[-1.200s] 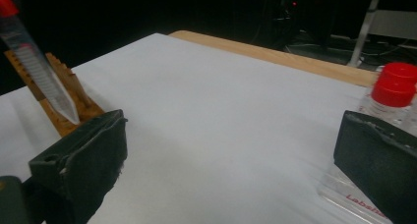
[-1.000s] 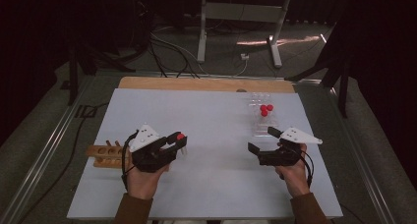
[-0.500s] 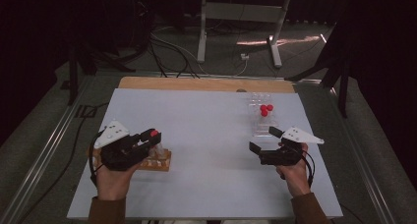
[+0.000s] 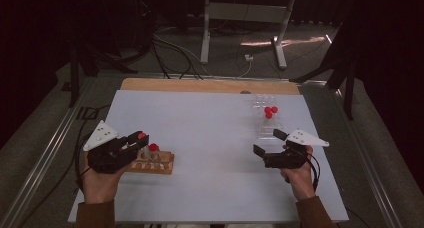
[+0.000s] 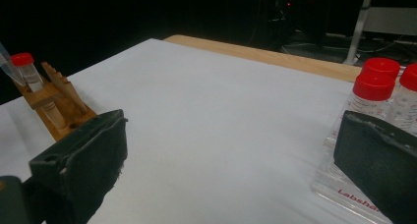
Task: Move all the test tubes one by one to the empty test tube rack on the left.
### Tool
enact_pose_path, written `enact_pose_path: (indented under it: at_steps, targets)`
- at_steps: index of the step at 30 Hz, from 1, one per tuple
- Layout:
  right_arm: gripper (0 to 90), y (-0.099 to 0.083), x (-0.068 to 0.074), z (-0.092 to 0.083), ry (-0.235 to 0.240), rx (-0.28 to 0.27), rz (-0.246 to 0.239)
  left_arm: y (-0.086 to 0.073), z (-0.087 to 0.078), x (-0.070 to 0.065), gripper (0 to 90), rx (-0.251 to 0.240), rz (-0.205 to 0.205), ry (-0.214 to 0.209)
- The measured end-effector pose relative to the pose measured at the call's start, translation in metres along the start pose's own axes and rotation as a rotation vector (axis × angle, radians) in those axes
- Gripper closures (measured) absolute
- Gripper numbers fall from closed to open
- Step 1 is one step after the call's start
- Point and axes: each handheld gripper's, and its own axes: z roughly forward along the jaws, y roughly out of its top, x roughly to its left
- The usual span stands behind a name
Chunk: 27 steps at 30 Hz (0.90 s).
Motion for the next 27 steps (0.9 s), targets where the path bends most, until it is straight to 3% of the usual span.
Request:
enact_pose_path:
  at_steps: [5, 10, 21, 27]
  targets:
    - [0.0, 0.0, 0.001, 0.001, 0.002, 0.004, -0.003, -0.006, 0.0, 0.009, 70.5, -0.021, -0.019, 0.037]
    - [0.0, -0.001, 0.002, 0.002, 0.006, 0.006, -0.003, -0.015, 0.006, 0.018, 70.5, -0.027, -0.042, 0.042]
    - [0.0, -0.002, 0.004, 0.004, 0.013, 0.016, -0.01, -0.038, 0.027, 0.024, 70.4, 0.046, -0.049, 0.026]
    - [0.0, -0.002, 0.003, 0.003, 0.015, 0.013, -0.011, -0.046, 0.03, 0.027, 70.5, 0.058, -0.054, 0.018]
